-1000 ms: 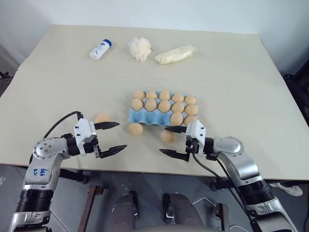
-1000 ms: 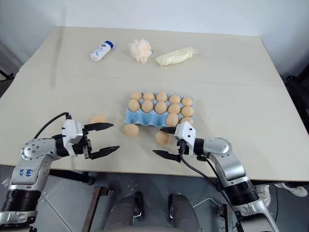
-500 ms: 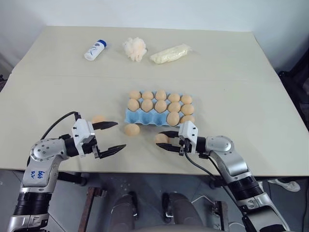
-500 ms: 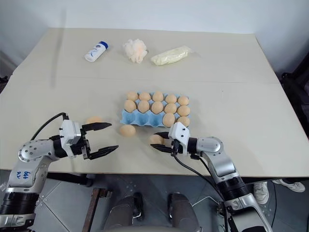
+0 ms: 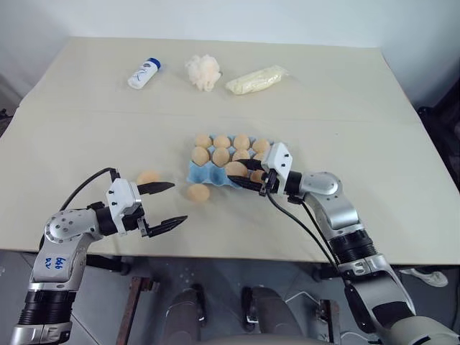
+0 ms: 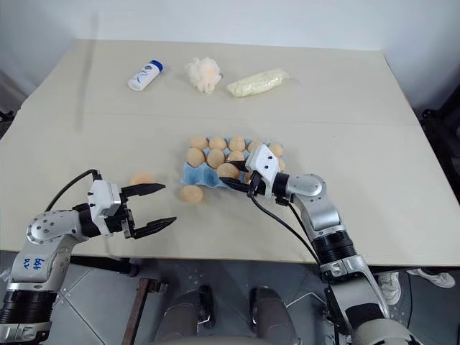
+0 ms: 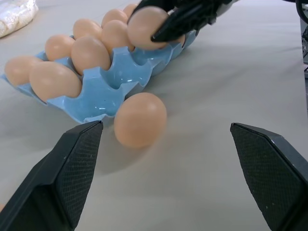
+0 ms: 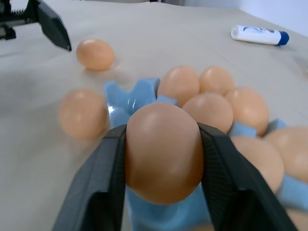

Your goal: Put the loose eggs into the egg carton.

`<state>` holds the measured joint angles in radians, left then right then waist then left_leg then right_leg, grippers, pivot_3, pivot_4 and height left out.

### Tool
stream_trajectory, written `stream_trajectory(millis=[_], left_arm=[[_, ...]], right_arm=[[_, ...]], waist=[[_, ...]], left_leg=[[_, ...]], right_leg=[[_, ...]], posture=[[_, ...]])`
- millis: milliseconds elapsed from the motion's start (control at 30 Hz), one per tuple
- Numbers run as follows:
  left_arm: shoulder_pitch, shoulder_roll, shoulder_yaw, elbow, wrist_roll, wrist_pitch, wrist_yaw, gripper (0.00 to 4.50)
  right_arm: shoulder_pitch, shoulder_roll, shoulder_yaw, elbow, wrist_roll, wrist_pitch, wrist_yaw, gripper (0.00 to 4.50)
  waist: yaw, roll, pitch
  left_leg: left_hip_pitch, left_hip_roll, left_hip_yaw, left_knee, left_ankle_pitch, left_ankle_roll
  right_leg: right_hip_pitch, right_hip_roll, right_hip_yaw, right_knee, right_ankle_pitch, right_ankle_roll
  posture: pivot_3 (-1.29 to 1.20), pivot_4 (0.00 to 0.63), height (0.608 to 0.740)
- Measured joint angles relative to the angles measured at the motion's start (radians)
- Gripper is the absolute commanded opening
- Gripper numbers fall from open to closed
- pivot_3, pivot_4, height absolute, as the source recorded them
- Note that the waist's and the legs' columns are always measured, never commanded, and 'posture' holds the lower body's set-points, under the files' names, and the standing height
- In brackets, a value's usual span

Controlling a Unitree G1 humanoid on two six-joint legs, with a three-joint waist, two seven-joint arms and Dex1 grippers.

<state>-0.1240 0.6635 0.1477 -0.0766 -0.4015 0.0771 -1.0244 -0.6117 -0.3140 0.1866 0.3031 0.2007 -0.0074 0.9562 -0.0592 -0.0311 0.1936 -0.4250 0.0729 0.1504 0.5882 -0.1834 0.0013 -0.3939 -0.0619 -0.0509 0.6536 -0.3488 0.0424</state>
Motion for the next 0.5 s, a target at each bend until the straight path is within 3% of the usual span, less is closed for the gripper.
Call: stream_trajectory(millis=[133,333,500], left_arm=[[0.017,0.003,0.007,-0.013,0.0,0.001,0.008,4.5],[0.053,0.034,0.104,-0.002,-0.025,0.015,0.024,4.5],[0.101,0.11,0.208,0.09,-0.034,0.025,0.008,4.5]], right_arm=[[0.012,-0.002,-0.014,-0.04,0.026,-0.011,0.017,4.38],[0.129,-0.15,-0.091,-0.27,0.145,0.02,0.126,4.47],[0.279,-0.28,-0.177,-0.308,0.209,0.033,0.211,4.47]], waist=[[-0.007,0.0,0.0],[0.005,0.0,0.0],[0.001,0.0,0.0]], left_leg=[[0.0,0.001,0.0,0.0,0.0,-0.001],[0.0,0.0,0.0,0.0,0.0,-0.001],[0.001,0.0,-0.001,0.0,-0.001,-0.001]], right_leg=[[0.0,0.001,0.0,0.001,0.0,0.0],[0.001,0.0,0.0,0.0,0.0,0.0],[0.0,0.0,0.0,-0.001,-0.001,-0.001]], posture=[[0.0,0.15,0.74],[0.0,0.15,0.74],[0.0,0.15,0.74]])
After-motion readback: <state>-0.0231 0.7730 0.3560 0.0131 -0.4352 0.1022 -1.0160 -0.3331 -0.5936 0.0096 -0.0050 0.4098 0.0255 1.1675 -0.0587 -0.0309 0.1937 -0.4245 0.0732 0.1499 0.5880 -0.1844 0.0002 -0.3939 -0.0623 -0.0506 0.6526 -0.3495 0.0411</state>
